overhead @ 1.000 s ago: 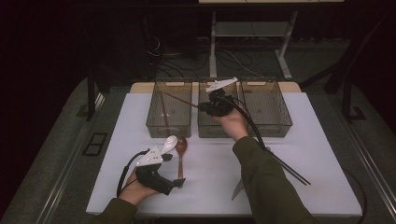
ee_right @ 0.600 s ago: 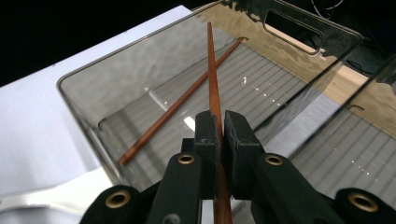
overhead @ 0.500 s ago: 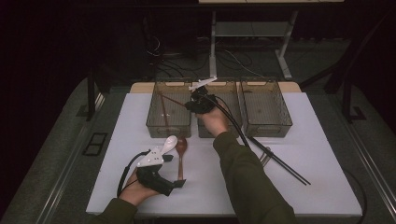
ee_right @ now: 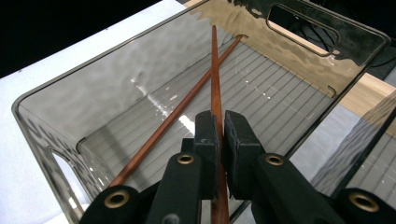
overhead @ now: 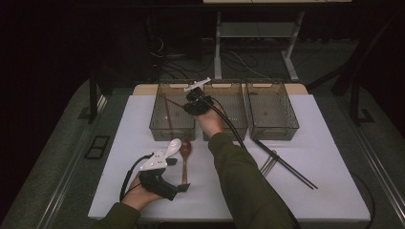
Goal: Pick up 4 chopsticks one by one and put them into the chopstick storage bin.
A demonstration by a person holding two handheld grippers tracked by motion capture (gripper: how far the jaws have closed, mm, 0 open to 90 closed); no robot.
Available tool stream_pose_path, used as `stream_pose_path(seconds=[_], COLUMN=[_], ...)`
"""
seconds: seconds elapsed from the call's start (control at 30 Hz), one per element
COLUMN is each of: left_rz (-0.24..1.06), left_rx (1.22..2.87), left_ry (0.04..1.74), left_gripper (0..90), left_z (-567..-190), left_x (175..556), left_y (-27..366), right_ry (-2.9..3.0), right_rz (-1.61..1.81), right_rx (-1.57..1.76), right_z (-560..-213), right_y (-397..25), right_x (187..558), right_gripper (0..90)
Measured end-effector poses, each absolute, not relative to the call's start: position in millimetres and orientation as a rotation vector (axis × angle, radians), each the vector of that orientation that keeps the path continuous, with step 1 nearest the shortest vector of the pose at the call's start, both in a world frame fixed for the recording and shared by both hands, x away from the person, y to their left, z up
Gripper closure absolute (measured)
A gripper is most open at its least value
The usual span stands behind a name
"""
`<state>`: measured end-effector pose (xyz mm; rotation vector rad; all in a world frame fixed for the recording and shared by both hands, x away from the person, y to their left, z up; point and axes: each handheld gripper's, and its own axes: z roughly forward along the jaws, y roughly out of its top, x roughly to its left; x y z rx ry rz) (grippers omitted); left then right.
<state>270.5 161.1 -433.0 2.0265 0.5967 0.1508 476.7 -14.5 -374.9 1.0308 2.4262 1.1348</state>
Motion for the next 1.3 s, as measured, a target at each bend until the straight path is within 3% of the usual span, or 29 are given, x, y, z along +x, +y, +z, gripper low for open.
stream_pose_path(seconds=[0.1,0.17,0.67,1.3], left_rz=[0.150,0.150,0.152,0.153], left_rx=[2.027,2.027,2.029,2.036], left_ry=[0.594,0.594,0.591,0.587], left_gripper=[0.0,0.0,0.0,0.0], left_z=[-432.9,-433.0,-433.1,-435.1], left_x=[270.5,270.6,270.7,272.4], left_y=[160.9,160.7,160.1,160.6], right_ry=[2.422,2.426,2.447,2.439], right_rz=[1.137,1.142,1.228,1.351], right_rx=[1.020,1.005,1.022,0.941], right_z=[-375.1,-374.5,-368.5,-356.2], right_y=[-13.6,-13.1,-33.5,-89.3], right_x=[476.5,475.9,470.4,436.9], right_gripper=[82.3,72.8,51.7,40.4])
